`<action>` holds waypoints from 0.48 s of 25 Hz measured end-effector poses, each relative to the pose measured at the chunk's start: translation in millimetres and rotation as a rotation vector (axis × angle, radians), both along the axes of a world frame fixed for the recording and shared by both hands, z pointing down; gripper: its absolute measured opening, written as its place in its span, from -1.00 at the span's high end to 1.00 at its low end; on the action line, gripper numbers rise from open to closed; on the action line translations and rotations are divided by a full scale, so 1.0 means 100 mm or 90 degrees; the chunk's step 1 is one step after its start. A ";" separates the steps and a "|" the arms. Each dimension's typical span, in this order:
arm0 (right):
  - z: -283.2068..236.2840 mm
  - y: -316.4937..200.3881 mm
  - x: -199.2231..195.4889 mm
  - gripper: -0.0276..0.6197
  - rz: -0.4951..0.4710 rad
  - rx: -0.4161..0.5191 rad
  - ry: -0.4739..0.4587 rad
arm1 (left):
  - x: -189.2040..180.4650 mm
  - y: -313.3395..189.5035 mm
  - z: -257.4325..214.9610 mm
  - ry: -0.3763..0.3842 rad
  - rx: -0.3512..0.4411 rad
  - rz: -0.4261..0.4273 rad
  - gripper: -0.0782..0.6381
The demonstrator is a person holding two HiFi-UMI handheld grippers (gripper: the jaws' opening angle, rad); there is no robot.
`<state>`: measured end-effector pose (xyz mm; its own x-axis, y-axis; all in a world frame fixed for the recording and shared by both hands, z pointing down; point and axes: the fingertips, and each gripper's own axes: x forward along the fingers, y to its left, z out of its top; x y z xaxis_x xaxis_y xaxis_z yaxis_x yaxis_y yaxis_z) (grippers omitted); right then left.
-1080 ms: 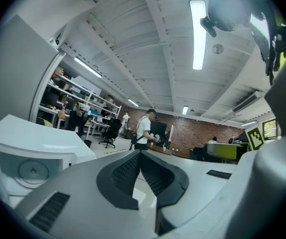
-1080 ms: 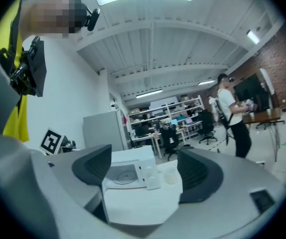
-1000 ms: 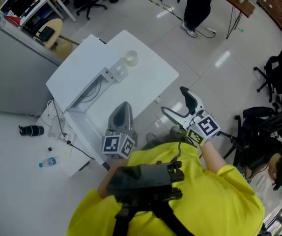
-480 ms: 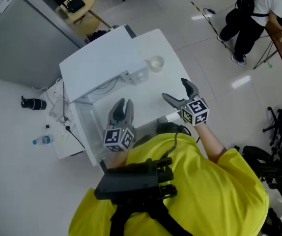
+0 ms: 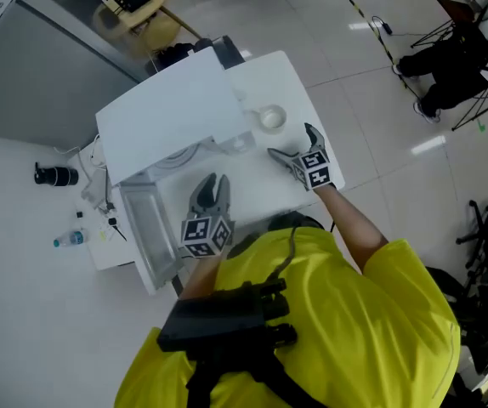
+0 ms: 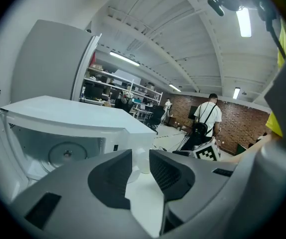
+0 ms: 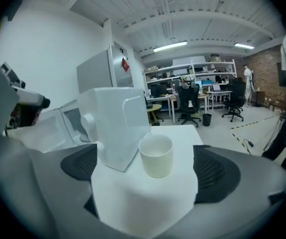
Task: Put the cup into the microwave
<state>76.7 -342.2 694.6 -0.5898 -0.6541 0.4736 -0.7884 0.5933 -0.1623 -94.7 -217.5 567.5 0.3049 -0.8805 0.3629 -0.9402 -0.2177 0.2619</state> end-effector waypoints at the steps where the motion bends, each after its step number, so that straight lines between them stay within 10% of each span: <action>1: 0.14 -0.08 -0.02 -0.97 -0.004 -0.009 0.009 | 0.02 -0.01 0.02 0.000 -0.005 0.000 0.52; 12: 1.03 -0.75 -0.22 -0.87 0.004 -0.022 0.068 | -0.01 0.05 0.20 -0.008 -0.055 -0.037 0.52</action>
